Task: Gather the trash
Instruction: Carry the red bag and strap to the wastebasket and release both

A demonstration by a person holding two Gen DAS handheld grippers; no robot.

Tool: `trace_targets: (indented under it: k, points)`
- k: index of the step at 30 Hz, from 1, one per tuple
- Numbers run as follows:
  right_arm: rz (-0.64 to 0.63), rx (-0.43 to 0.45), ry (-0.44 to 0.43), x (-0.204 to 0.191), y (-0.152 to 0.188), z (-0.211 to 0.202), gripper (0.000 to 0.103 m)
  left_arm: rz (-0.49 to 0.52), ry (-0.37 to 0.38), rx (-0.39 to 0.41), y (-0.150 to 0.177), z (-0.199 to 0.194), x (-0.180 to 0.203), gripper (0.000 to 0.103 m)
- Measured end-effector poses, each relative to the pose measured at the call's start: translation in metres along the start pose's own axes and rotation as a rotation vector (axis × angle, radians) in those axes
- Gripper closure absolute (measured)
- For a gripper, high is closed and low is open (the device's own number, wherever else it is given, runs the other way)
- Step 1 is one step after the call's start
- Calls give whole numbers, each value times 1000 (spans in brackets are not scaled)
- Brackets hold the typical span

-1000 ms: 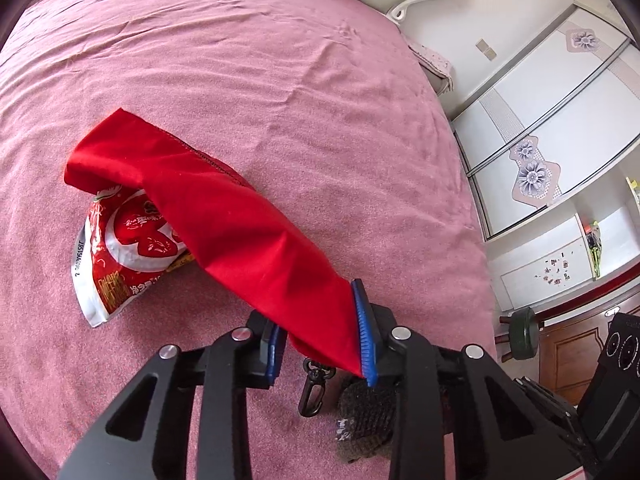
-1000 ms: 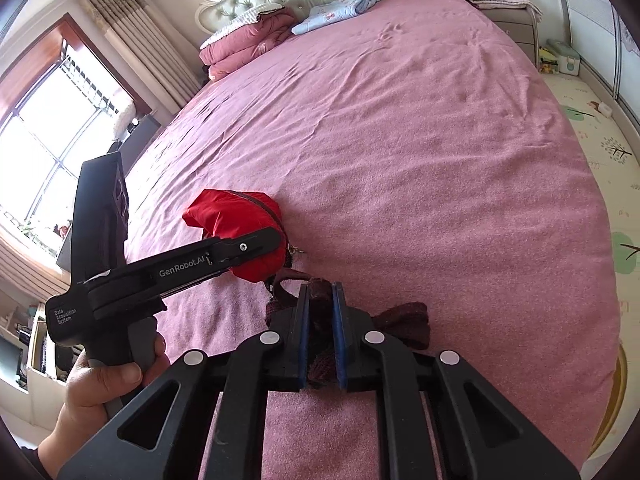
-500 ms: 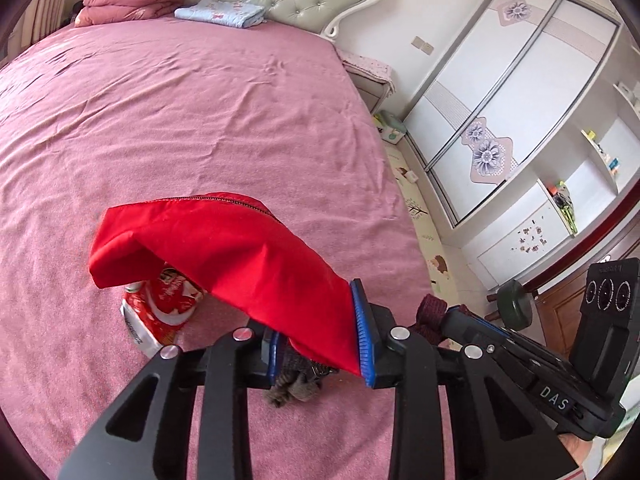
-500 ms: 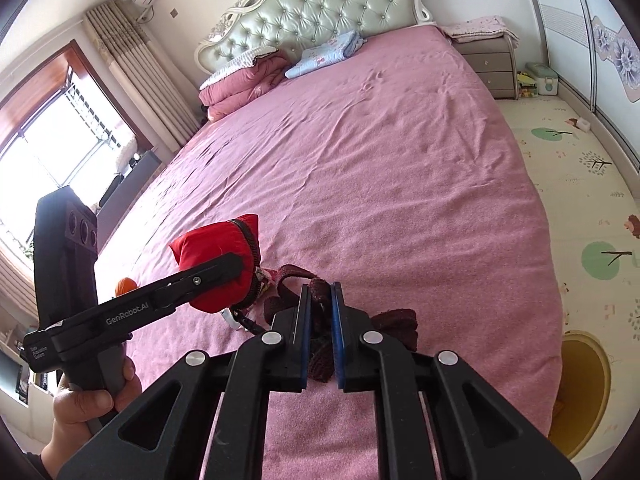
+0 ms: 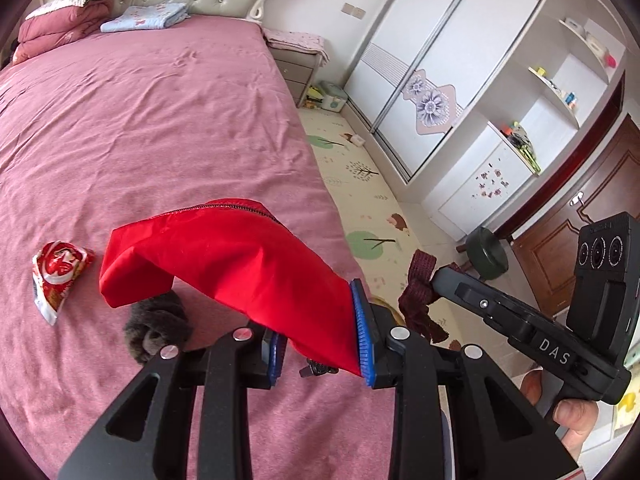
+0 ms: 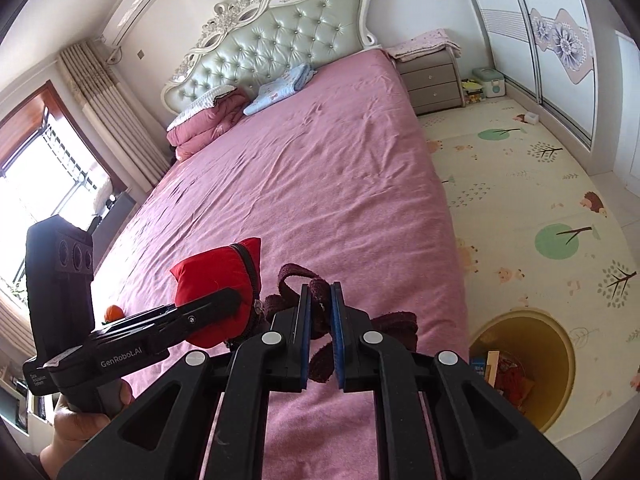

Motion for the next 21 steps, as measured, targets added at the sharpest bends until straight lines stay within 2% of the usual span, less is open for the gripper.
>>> trace_targets:
  k: [10, 21]
  points:
    - [127, 41, 76, 88, 13, -41, 94, 132, 73, -92, 17, 49, 86, 73]
    - [244, 78, 149, 170, 29, -82, 94, 220, 140, -202, 40, 110, 157, 73]
Point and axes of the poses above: each gripper's, at about its wrist camera, not at the fingertips, and z roughly the way its jaws point, x to its right, y to its underside, the point moved 7 cm from there along z, roughly the way its jaws point, and after that the axes turned 3 degrees about z, right-handed, at the moved point
